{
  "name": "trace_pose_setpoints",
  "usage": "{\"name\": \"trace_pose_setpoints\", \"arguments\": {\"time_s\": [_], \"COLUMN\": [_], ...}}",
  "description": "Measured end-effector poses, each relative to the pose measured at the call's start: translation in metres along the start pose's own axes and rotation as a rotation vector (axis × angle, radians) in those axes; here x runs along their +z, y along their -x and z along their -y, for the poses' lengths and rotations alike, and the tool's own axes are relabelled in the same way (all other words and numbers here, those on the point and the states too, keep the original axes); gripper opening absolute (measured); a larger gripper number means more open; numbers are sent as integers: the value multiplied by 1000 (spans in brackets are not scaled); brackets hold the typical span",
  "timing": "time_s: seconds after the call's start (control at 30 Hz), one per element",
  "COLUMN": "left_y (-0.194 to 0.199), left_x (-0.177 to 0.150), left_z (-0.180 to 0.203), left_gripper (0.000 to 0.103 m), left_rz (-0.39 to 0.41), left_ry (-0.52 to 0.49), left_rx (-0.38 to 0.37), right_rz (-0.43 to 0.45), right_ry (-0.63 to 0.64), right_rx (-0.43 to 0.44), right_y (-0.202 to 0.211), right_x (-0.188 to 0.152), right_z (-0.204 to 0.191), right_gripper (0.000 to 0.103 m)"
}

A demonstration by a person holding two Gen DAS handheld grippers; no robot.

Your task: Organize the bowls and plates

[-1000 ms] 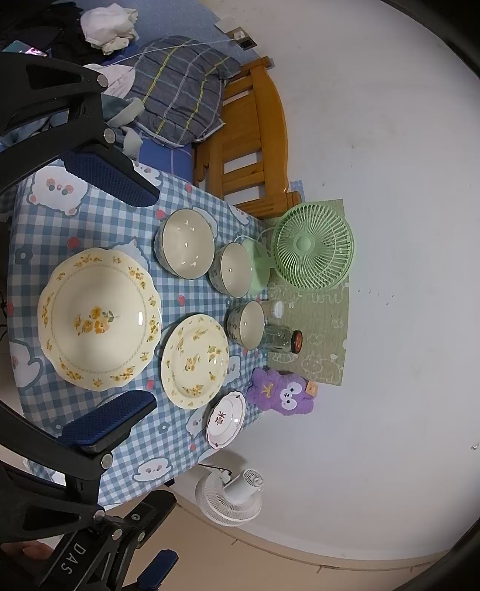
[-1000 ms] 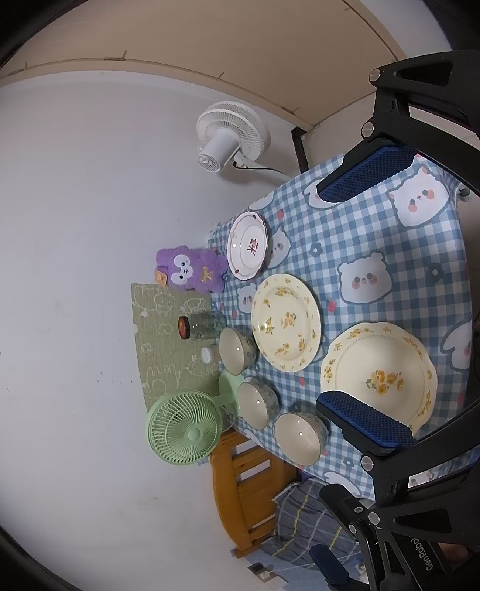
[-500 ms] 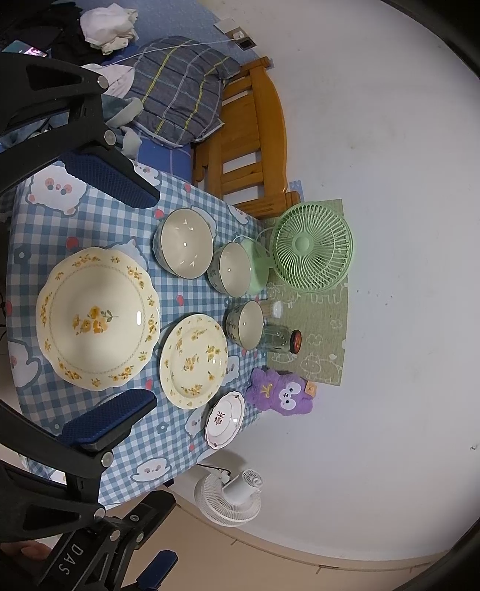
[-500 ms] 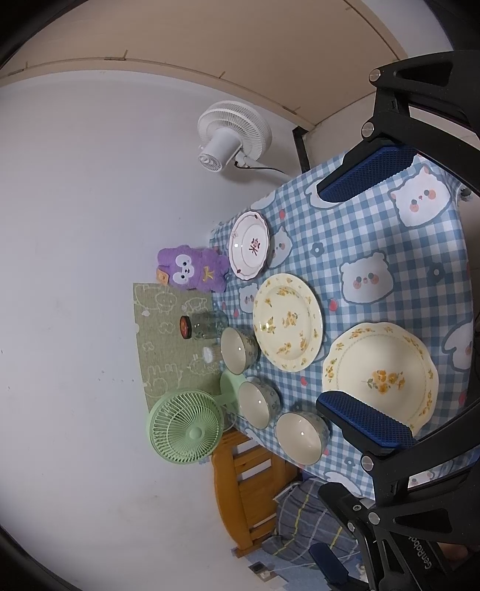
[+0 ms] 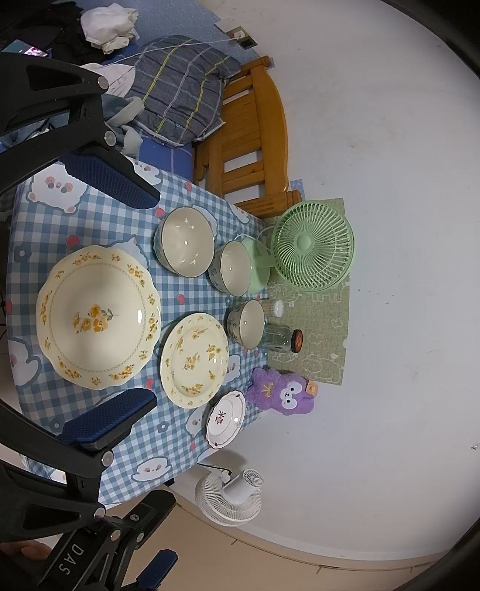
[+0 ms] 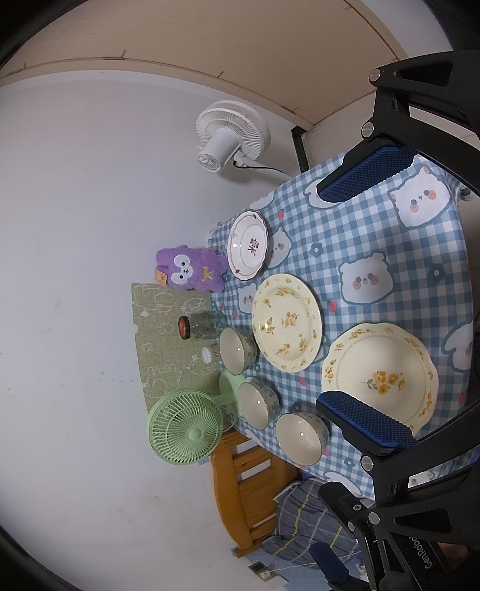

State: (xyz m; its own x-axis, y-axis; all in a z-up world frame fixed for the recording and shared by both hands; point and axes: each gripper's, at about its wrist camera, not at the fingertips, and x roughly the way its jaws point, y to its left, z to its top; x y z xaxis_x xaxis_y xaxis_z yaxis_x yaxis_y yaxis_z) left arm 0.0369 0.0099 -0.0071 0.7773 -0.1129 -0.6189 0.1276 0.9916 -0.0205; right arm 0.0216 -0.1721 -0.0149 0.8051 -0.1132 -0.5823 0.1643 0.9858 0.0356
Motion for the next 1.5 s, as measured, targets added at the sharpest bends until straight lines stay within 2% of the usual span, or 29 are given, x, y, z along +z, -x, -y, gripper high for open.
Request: {"name": "trace_pose_setpoints", "arguments": {"time_s": [0.3,0.43,0.6,1.0,1.5], "left_y": [-8,-19,-34,-94,-181], "left_x": [-1,0,1,-7,-42], "left_z": [3,0,-5,-27,-46], "left_gripper": [97,96,90,84,77], "left_rz": [2,-23,-58,-178,-359], "left_ry": [-11,-4,0,13,0], "left_rx": [7,2,1,-16,-44], "right_rz": [-7,-26,-56,-172,-325], "right_ry": [-2,-2,19,49,65], "right_rx": [0,4,20,21,-4], "right_y": [-5,-13,-33,-96,-185], "right_x": [-1,-2,1,-5,-45], "right_z": [3,-1,-13,-42,-68], "right_gripper": [103,102,100,93,80]}}
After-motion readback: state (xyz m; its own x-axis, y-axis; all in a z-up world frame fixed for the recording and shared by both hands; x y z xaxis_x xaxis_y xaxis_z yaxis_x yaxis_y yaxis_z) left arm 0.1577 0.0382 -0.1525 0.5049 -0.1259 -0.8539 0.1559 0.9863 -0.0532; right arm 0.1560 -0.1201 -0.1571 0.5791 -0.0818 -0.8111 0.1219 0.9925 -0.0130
